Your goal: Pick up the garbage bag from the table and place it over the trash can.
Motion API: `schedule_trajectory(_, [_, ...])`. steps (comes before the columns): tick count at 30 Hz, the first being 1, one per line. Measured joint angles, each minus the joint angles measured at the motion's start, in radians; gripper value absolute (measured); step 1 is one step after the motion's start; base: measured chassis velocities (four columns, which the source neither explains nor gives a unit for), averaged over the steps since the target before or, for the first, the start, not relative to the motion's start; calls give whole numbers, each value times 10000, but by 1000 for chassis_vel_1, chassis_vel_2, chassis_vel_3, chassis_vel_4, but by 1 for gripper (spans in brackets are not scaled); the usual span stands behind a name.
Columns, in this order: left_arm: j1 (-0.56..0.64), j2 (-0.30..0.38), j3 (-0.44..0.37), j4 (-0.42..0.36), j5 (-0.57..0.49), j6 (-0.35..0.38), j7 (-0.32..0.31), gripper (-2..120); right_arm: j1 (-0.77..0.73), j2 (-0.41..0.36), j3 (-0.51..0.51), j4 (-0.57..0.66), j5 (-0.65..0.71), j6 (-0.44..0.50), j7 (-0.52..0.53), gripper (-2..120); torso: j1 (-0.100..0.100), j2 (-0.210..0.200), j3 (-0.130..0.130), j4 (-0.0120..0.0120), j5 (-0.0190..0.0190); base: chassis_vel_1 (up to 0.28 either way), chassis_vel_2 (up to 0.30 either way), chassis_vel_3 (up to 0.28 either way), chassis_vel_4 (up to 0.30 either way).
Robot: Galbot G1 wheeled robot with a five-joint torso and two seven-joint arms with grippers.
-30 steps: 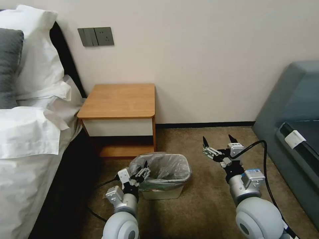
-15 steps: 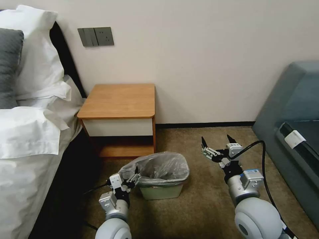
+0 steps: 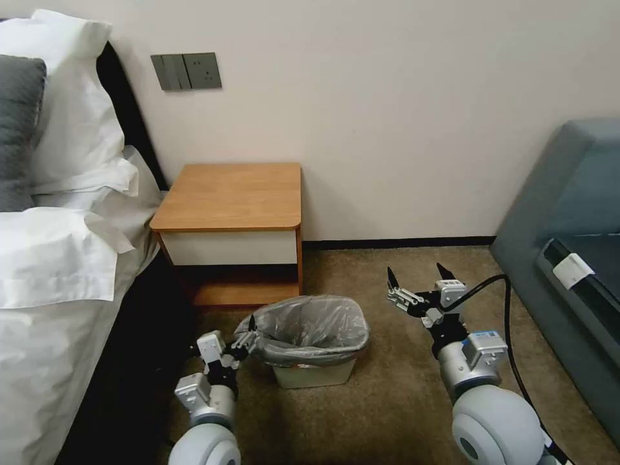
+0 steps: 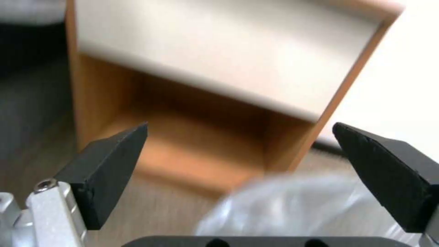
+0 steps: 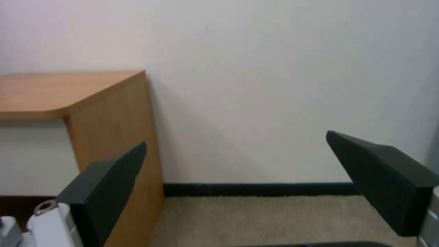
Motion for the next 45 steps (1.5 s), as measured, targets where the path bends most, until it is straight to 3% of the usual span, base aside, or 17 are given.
schedule_trajectory(2, [189,116,-392,-483,406,-243,665,100,-362,160,488,-197,-259,505,-575,100,0,0,0,-3,2,0,0,0,0])
schedule_trajectory(6, [584,206,-1048,-1149,585,-306,1241,100,-925,292,1028,-304,-491,1156,-1192,100,0,0,0,-3,2,0,0,0,0])
schedule_trajectory(8, [1110,234,-1990,-1778,702,-329,1748,100,-1420,392,1342,-299,-616,1610,-1409,100,0,0,-1,-2,2,0,0,0,0])
schedule_trajectory(9, [1110,234,-1990,-1778,702,-329,1748,100,-1420,392,1342,-299,-616,1610,-1409,100,0,0,-1,-2,2,0,0,0,0])
schedule_trajectory(11, [1694,104,-3195,-2166,976,-605,2352,100,-1987,609,1572,-169,-853,1992,-1545,100,0,0,0,-2,1,0,0,0,0])
schedule_trajectory(16, [2496,-274,-4370,-2508,711,-808,2736,100,-2658,1228,1623,107,-1435,2248,-1574,100,0,0,-1,-1,0,0,0,0,0])
schedule_trajectory(19, [3022,-436,-4559,-2643,522,-833,2827,100,-3021,1673,1513,372,-1645,2371,-1653,100,0,0,-1,-3,-2,0,0,0,0])
schedule_trajectory(22, [3851,-655,-4441,-2875,487,-975,2836,100,-3431,2139,1526,583,-1905,2666,-1851,100,0,0,-1,-1,0,0,0,0,0])
schedule_trajectory(26, [5144,-1145,-3453,-3328,824,-1258,2713,100,-3840,2988,1822,748,-2294,3141,-2503,100,0,0,0,-1,3,0,0,0,0])
schedule_trajectory(31, [5536,-1450,-2560,-3495,1573,-1443,2514,100,-3911,3443,2000,976,-2474,3194,-2810,100,0,0,-1,-2,2,0,0,0,0])
schedule_trajectory(36, [5588,-1666,-2054,-3445,2290,-1616,2137,100,-3985,3495,2007,1162,-2484,3105,-2762,100,0,0,-1,-2,2,0,0,0,0])
schedule_trajectory(45, [5536,-1738,-1965,-3427,2875,-1749,1996,100,-3997,3472,2013,1135,-2526,3084,-2678,100,-1,1,0,-2,2,0,0,0,0])
